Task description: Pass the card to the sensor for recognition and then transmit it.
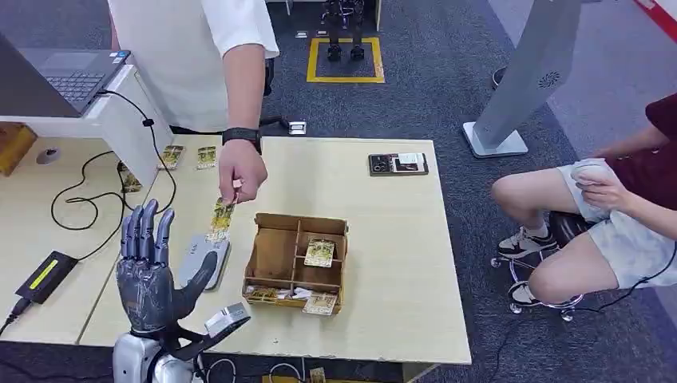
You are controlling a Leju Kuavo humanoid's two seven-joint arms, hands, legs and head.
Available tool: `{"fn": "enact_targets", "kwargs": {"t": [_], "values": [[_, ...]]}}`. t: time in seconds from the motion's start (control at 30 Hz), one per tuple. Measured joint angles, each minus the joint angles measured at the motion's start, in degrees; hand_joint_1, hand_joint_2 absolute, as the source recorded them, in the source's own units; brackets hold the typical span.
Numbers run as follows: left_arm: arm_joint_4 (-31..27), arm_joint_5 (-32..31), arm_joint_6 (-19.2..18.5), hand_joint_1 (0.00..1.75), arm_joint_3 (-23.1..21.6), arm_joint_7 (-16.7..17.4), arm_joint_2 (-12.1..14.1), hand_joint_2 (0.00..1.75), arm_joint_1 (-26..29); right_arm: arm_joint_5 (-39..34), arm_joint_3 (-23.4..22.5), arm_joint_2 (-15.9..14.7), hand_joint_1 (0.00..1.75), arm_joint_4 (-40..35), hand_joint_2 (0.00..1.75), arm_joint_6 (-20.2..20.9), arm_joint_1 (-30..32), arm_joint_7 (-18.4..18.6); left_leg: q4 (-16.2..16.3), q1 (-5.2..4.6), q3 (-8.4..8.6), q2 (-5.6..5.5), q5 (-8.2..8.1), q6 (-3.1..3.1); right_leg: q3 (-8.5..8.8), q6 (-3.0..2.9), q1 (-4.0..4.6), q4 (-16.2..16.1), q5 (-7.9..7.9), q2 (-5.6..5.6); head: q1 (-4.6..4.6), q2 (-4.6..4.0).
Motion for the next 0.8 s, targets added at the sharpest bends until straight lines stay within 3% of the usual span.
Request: {"fn": "enact_targets", "kwargs": {"t": [0.4,0.7,0.73,0.77,0.8], "values": [[0.92,-5.02,0.0,0.0,2.05,5.59,0.02,1.75,-2.99,0.0,1.97,-1.33,0.0,2.53,1.75,-0.68,-0.41,0.48,0.0,0.0,0.02,0.01,0.0,0.0,-0.02,-0.02,0.0,0.0,0.02,0.03,-0.02,0.0],[1.07,-5.0,0.0,0.03,2.05,5.64,0.02,1.75,-3.23,0.0,2.34,-1.44,0.0,3.08,1.75,-0.74,-0.54,0.59,0.01,0.0,0.02,0.02,0.0,0.0,-0.03,-0.02,0.0,0.0,0.02,0.03,-0.02,0.0],[1.11,-4.78,-0.02,0.1,2.05,5.64,0.02,1.75,-3.23,0.0,2.34,-1.46,0.0,3.12,1.75,-0.74,-0.54,0.7,0.0,0.0,0.01,0.02,0.0,0.0,-0.04,-0.02,0.0,0.0,0.02,0.03,-0.02,0.0],[1.22,-4.35,0.0,0.49,2.03,5.68,0.02,1.75,-3.24,0.0,2.36,-1.46,0.0,3.21,1.75,-0.74,-0.55,0.74,0.0,0.0,0.01,0.02,0.0,0.0,-0.04,-0.02,0.0,0.0,0.02,0.03,-0.04,0.0],[1.4,-3.97,0.0,1.45,2.01,5.9,0.0,1.75,-3.35,0.0,2.38,-1.49,0.0,3.26,1.75,-0.74,-0.55,0.74,0.01,0.0,0.02,0.01,0.0,0.0,-0.05,-0.02,0.0,0.0,0.02,0.03,-0.02,0.0]]}}
